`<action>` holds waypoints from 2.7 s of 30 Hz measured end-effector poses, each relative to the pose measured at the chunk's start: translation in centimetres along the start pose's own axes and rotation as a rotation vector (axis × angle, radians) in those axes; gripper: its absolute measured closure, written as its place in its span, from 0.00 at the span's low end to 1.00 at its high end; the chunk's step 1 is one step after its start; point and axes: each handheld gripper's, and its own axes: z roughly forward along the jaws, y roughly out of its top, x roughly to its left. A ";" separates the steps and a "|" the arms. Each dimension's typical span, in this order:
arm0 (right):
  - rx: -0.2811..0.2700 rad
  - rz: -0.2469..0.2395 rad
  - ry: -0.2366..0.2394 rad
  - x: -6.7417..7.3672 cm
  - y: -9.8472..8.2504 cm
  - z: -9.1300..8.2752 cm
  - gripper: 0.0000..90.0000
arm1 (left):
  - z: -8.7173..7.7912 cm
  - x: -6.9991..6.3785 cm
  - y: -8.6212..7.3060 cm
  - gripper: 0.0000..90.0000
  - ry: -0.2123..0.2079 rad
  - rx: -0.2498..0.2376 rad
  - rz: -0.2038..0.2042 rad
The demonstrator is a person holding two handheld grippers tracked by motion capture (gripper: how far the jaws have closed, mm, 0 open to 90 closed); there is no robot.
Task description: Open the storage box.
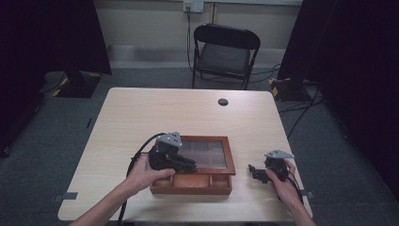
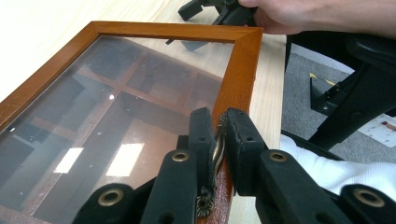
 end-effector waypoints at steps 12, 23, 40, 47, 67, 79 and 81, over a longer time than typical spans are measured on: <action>0.000 0.000 0.000 0.0 0.0 0.0 0.15 | -0.3 0.1 0.8 0.90 0.000 0.015 -0.003; 0.000 0.000 0.000 0.0 0.0 0.0 0.15 | -0.6 0.2 1.5 0.90 0.007 0.022 -0.001; 0.000 -0.001 0.001 0.0 0.0 0.0 0.15 | -1.3 0.8 2.5 0.90 -0.006 0.010 -0.012; 0.000 -0.001 0.001 0.0 0.0 0.0 0.15 | -1.8 1.1 3.1 0.90 -0.002 -0.009 -0.023; 0.000 -0.001 0.001 0.0 0.0 0.0 0.15 | -2.3 1.5 4.1 0.91 0.009 -0.005 -0.034; 0.000 -0.001 0.002 0.0 0.0 0.0 0.15 | -2.7 1.8 4.7 0.91 0.020 -0.020 -0.026; 0.000 -0.001 0.002 0.0 0.0 0.0 0.15 | -2.8 1.8 4.8 0.91 0.023 -0.018 -0.022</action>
